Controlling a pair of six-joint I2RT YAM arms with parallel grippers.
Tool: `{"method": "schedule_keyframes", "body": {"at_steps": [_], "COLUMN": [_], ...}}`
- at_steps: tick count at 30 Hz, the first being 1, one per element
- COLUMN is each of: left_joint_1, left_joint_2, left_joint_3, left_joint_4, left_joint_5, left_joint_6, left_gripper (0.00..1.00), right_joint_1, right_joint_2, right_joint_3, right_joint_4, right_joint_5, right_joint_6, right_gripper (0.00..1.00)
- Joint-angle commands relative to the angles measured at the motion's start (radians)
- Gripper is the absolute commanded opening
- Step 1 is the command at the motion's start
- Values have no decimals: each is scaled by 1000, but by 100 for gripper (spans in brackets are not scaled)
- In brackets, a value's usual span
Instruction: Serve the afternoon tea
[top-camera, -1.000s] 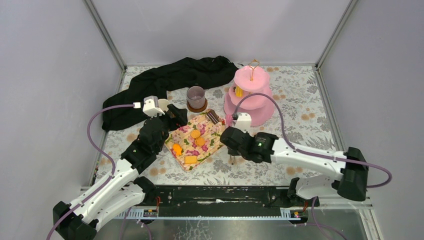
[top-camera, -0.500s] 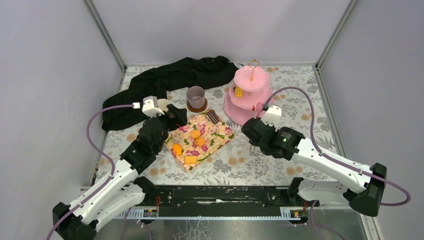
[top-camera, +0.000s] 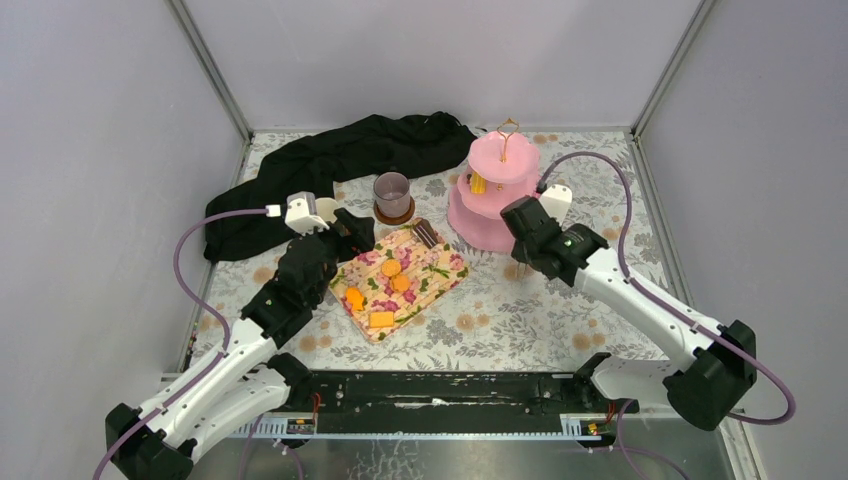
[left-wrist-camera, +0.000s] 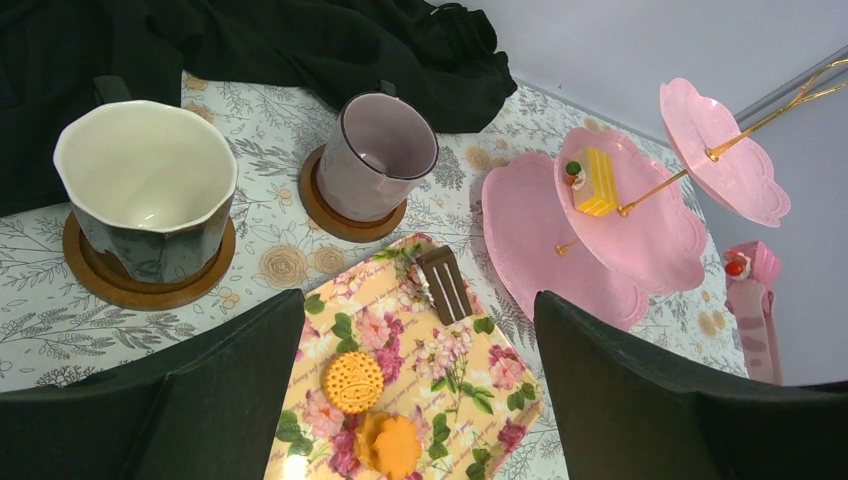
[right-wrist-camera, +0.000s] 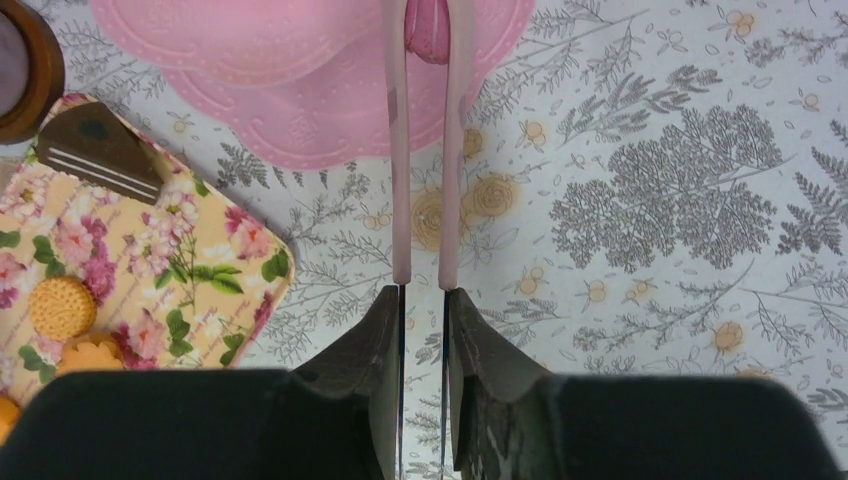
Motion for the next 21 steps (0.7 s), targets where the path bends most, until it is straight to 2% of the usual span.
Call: {"method": "schedule_keyframes", "body": {"at_steps": [1, 21], "left_joint_1": [6, 8], "left_joint_2": [1, 14], "left_joint_3": [-8, -6], "left_joint_4": [60, 64], "left_joint_5": [-12, 1], "left_joint_6": [4, 2], "left_gripper": [92, 92], "right_joint_1": [-59, -199], "right_joint_2": [36, 201], "right_joint_3": [88, 184], "right_joint_4": [87, 179], "right_joint_5": [-59, -203], "right_joint_6": [-108, -210], "right_gripper": [18, 17]}}
